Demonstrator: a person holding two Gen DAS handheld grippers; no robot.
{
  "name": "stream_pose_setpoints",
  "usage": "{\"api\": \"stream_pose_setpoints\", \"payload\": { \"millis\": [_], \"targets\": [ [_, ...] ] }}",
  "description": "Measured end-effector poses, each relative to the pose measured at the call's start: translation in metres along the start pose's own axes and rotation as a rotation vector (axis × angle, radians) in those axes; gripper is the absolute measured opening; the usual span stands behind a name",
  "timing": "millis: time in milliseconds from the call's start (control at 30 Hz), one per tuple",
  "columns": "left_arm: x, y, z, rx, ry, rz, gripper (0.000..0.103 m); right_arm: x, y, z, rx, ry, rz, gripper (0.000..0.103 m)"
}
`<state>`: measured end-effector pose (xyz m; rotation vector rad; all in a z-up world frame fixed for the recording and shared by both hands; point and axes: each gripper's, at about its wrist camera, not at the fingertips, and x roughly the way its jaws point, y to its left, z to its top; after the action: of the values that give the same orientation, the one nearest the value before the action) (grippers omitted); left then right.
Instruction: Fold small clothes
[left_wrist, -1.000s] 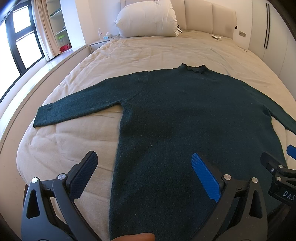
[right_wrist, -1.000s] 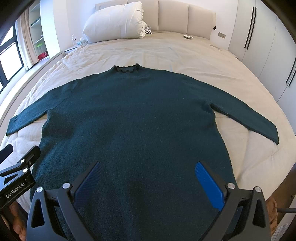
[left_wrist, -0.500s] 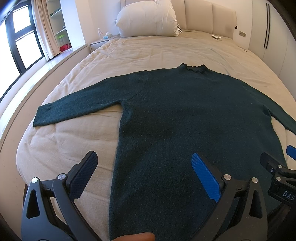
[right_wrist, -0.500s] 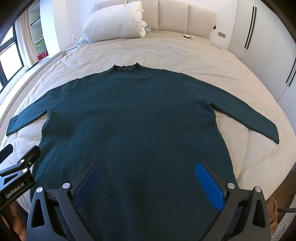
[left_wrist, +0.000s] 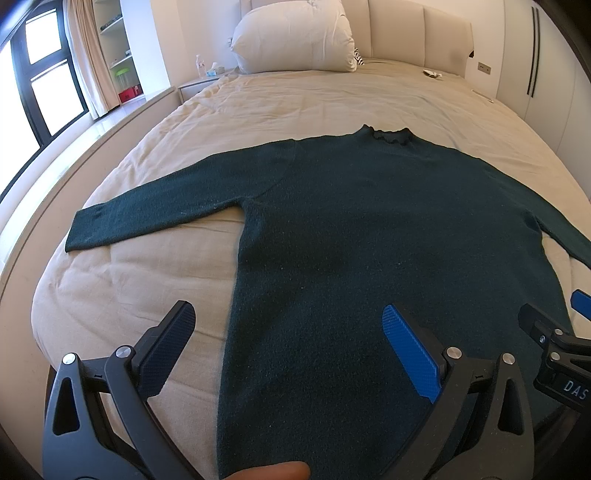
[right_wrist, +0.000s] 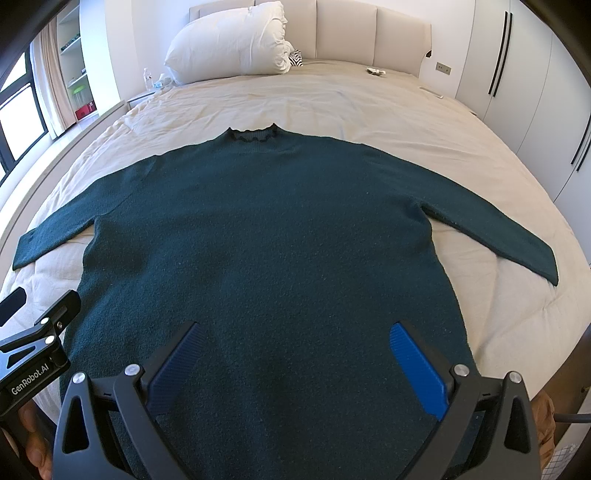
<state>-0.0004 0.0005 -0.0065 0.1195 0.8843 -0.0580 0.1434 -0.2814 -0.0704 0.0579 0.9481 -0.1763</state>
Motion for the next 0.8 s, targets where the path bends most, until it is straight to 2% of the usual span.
{"api": "stream_pose_setpoints", "payload": {
  "millis": [800],
  "targets": [
    [0.0081, 0.0031, -0.0075, -0.019, 0.016, -0.013, 0.103, 0.0058, 0.001, 0.001, 0.001, 0.022, 0.009, 0.103]
  ]
}}
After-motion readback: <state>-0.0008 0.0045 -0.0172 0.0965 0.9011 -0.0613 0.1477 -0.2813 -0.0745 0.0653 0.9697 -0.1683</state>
